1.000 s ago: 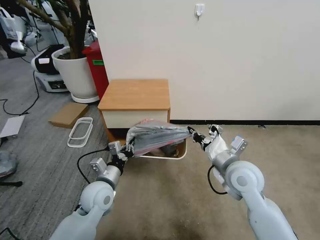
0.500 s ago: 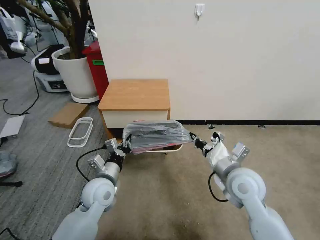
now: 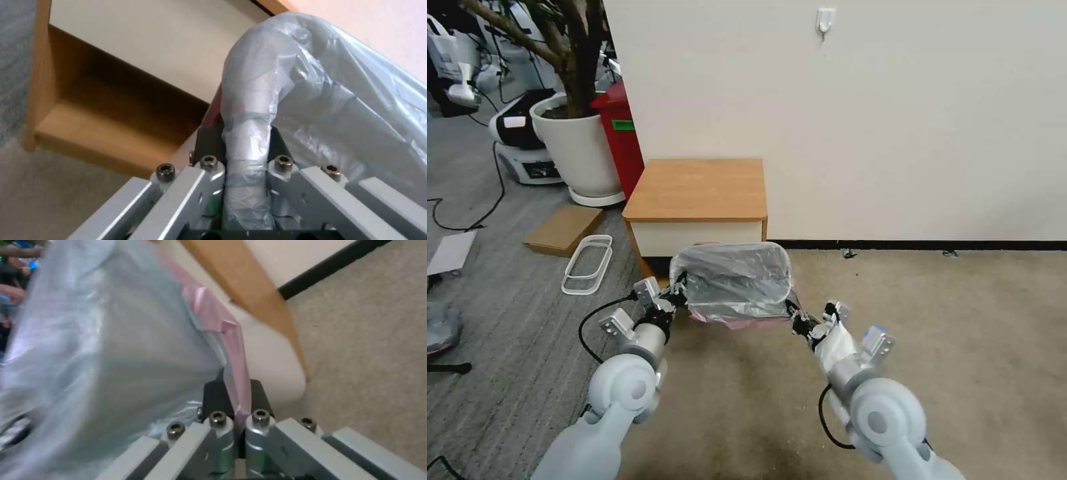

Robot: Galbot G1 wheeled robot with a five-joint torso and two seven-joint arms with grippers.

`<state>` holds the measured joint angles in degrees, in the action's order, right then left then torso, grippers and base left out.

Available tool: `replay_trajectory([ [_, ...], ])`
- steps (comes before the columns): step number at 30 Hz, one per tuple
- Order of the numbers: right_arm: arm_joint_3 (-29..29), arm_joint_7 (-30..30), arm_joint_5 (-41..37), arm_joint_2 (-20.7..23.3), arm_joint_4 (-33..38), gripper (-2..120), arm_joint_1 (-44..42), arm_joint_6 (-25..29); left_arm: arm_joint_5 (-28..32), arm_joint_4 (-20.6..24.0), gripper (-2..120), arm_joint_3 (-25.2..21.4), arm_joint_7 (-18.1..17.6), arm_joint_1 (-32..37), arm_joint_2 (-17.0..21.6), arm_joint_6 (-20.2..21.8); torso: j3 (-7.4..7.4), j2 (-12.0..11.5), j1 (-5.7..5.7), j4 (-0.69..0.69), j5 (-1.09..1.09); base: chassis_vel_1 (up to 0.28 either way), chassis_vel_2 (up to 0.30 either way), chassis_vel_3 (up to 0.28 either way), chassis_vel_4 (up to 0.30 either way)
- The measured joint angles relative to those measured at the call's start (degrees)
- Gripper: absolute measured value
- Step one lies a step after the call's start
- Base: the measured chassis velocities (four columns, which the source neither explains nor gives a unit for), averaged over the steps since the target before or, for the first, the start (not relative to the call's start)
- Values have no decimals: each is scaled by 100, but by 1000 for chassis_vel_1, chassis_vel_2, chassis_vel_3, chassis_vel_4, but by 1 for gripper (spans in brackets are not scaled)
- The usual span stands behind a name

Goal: Pick up the garbage bag from the table and place it over the trash can.

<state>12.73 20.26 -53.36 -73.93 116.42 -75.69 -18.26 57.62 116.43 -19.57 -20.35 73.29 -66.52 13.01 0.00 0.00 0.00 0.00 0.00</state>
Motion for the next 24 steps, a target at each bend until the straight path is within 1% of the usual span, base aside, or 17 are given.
replay_trajectory([
  [1, 14, -43, 67, 22, -159, 0, 59, 78, 84, 68, 7, -55, 0, 43, 42, 104, 0, 0, 0, 0, 0, 0, 0, 0, 0],
  [2, 14, -43, 67, 22, -159, 0, 59, 78, 84, 68, 7, -55, 0, 43, 42, 104, 0, 0, 0, 0, 0, 0, 0, 0, 0],
  [5, 18, -104, 164, 38, -361, 0, 99, 177, 237, 168, 7, -152, -6, 115, 109, 298, 0, 0, 0, 0, 0, 0, 0, 0, 0],
  [11, -40, -153, 350, -33, -709, 0, 130, 319, 487, 300, 7, -233, -104, 197, 112, 527, 0, 0, 0, 0, -1, 0, 0, 0, 0],
  [13, -76, -181, 423, -74, -834, 0, 163, 404, 647, 365, 7, -260, -187, 225, 86, 678, 0, 0, 0, 0, 0, 0, 0, 0, 0],
  [14, -94, -211, 470, -103, -929, 3, 187, 481, 765, 418, 7, -285, -263, 255, 61, 784, 0, 0, 0, 0, -1, 0, 0, 0, 0],
  [15, -94, -211, 470, -103, -929, 3, 187, 481, 765, 418, 7, -285, -263, 255, 61, 784, 0, 0, 0, 0, -1, 0, 0, 0, 0],
  [17, -130, -257, 485, -132, -996, 0, 201, 565, 905, 459, 7, -309, -353, 298, 36, 913, 0, 0, 0, 0, 0, 0, 0, 0, 0],
  [20, -169, -335, 484, -153, -1042, 0, 201, 656, 1049, 488, 7, -328, -456, 331, 16, 1020, 0, 0, 0, 1, 0, 0, 0, 0, 0],
  [22, -189, -412, 481, -170, -1101, 4, 208, 741, 1178, 514, 7, -343, -554, 352, -3, 1123, 0, 0, 0, 0, -1, 0, 0, 0, 0],
  [24, -202, -642, 553, -196, -1254, 5, 244, 1002, 1310, 544, 7, -377, -738, 358, -29, 1304, 0, 0, 0, 0, 0, 0, 0, 0, 0],
])
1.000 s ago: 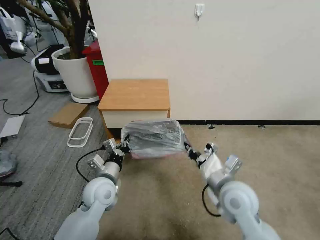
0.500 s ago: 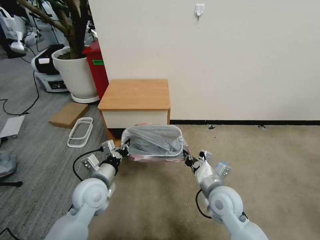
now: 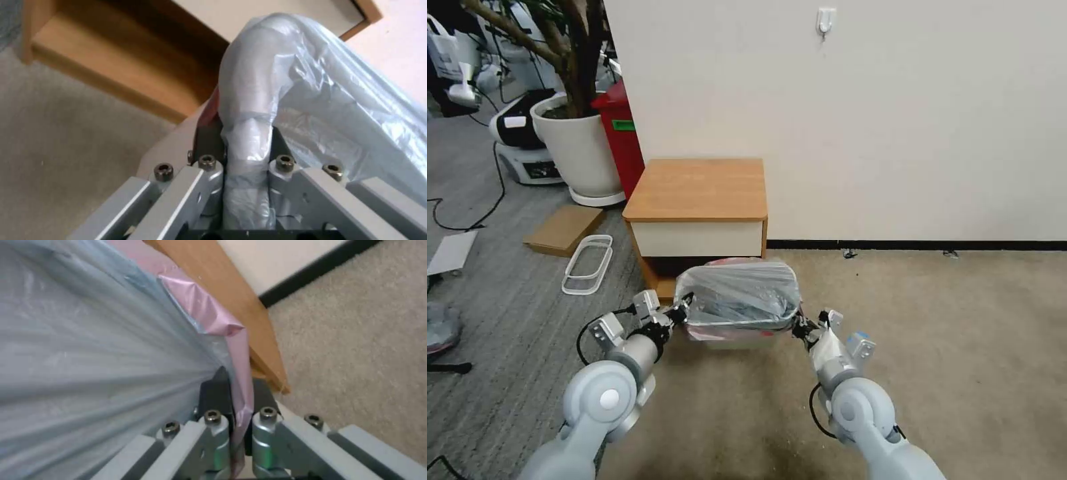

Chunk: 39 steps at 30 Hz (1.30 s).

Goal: Pick up the garbage bag from the table and place it over the trash can.

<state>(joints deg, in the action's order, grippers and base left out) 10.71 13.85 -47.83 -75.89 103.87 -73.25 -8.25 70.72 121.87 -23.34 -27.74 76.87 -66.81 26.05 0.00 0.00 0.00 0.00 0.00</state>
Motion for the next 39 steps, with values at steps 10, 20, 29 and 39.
replay_trajectory([
  [10, -5, -113, 664, 65, -351, 6, -69, 84, 236, -9, 8, -80, -195, -3, 56, 148, 0, 0, 0, 0, 0, 0, 0, 0, 0],
  [20, -60, -71, 925, 71, -459, 15, -115, 238, 310, -78, 7, -70, -262, -28, 72, 165, 0, 0, 0, 0, 0, 0, 0, 0, 0],
  [29, -68, -53, 1292, 88, -496, 49, -280, 551, 248, -243, 7, -41, -261, -67, 18, 169, 0, 0, 0, 0, 0, 0, 0, 0, 0],
  [39, 165, -365, 1976, 105, -811, 81, -417, 1082, 418, -377, 7, -52, -274, -126, 30, 169, 0, 0, 0, 0, 0, 0, 0, 0, 0],
])
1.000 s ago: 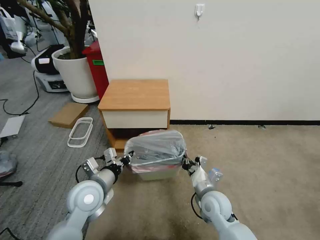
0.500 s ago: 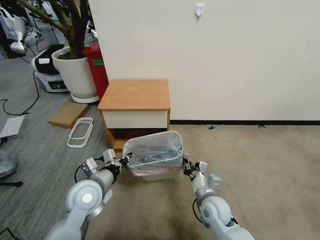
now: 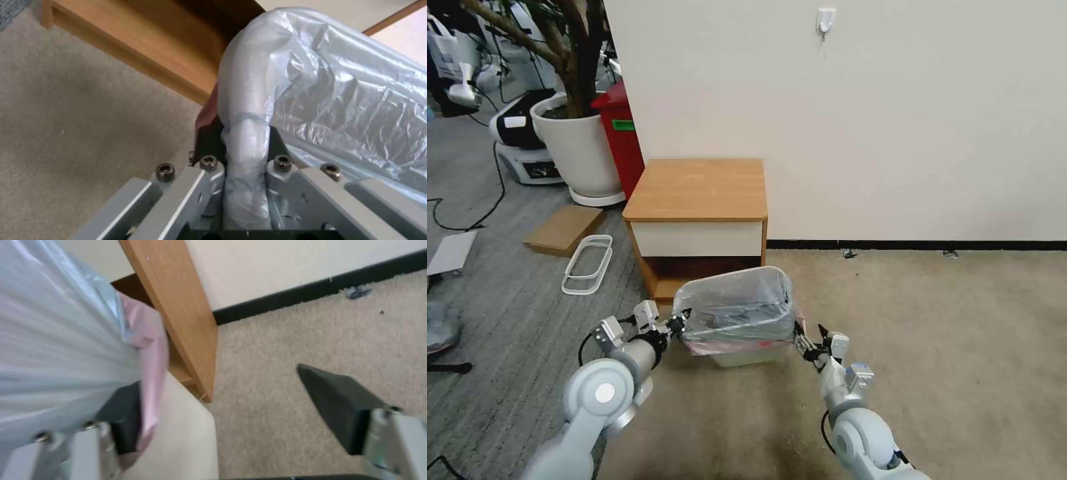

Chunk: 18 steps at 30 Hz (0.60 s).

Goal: Pick up the garbage bag from the table and place it over the trash can.

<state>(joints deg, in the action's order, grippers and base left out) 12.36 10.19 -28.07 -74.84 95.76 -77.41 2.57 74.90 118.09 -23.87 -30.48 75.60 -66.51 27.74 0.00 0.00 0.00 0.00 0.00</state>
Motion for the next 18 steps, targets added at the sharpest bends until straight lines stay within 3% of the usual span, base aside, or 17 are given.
replay_trajectory([
  [3, 56, -115, 87, 18, 6, 98, -60, 114, 39, -41, 7, -2, -3, -28, -4, 1, 0, 0, 0, 0, 0, 0, 0, 0, 0],
  [12, 294, -749, -516, 73, 693, 100, -460, 325, 48, -201, 7, 2, -7, -157, 30, 9, 0, 0, 0, 0, 0, 0, 0, 0, 0],
  [18, 459, -922, -270, 83, 759, 100, -541, 246, 46, -229, 7, -16, -3, -204, 34, 7, 0, 0, 0, 0, 0, 0, 0, 0, 0],
])
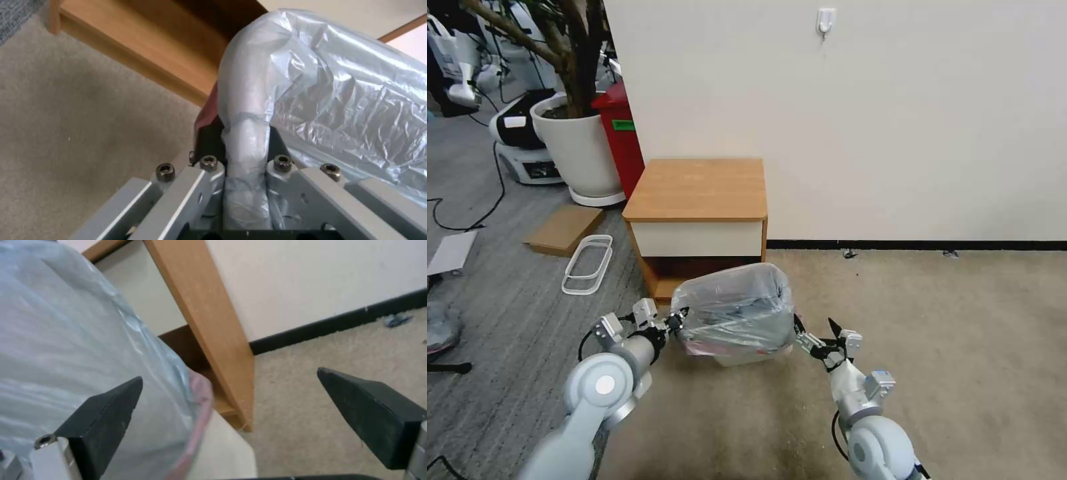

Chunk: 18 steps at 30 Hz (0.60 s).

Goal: Pick up the garbage bag from the table and place it over the trash can.

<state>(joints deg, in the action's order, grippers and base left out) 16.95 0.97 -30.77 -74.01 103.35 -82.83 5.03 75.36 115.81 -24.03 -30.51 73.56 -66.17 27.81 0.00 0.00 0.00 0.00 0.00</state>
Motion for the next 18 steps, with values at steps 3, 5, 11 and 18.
replay_trajectory([
  [3, 27, -18, -21, 11, 75, 100, -80, -16, -41, -26, 7, -26, 17, -12, -4, -40, 0, 0, 0, 0, 1, 0, 0, 0, 0],
  [5, 96, -18, -62, 51, 229, 100, -213, -25, -236, -82, 7, -35, 123, -10, -1, -154, 0, 0, 0, 0, 0, 0, 0, 0, 0],
  [11, 388, 21, 221, 218, 793, 95, -503, -183, -1327, -276, 7, 46, 617, 52, 42, -489, 0, 0, 0, 0, 0, 0, 0, 0, 0],
  [18, 104, -183, 797, 736, 2022, 67, -737, -579, -2970, -408, 7, 381, 1265, 136, 6, -1055, 0, 0, 0, 0, 0, 0, 0, 0, 0],
])
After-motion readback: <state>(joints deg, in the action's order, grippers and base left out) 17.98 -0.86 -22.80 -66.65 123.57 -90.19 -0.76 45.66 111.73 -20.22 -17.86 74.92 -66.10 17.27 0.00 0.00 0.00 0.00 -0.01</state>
